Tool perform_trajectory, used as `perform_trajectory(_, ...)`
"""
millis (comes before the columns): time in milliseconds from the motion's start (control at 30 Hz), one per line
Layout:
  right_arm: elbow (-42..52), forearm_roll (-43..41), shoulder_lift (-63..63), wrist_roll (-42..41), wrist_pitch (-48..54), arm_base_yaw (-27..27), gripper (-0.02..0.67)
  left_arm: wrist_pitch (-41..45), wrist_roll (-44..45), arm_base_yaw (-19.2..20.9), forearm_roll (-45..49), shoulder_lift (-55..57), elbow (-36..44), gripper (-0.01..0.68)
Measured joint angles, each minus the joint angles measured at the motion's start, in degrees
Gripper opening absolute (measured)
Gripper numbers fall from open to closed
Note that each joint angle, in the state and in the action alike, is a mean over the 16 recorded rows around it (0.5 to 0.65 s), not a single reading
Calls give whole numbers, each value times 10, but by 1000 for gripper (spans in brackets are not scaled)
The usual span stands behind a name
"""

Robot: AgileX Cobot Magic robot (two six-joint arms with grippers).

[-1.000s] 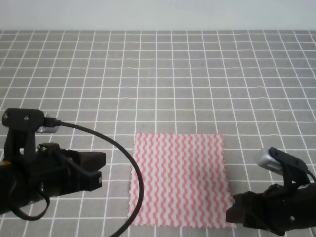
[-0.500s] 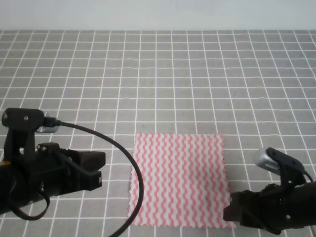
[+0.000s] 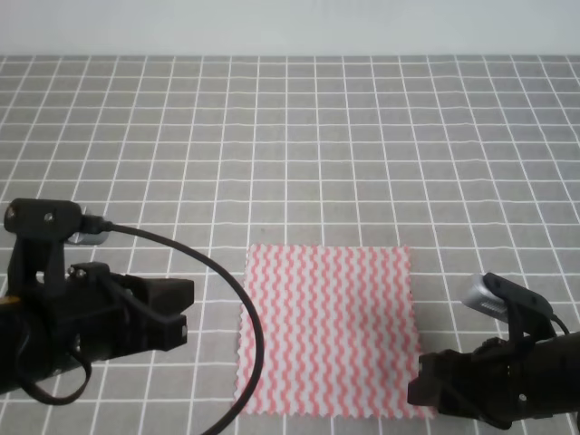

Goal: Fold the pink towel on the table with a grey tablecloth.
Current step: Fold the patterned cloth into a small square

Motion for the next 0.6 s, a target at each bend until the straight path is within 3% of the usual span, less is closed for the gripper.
perform_trajectory(600, -7, 50, 22, -65, 20, 0, 297, 3, 0, 0, 0, -1, 0, -1)
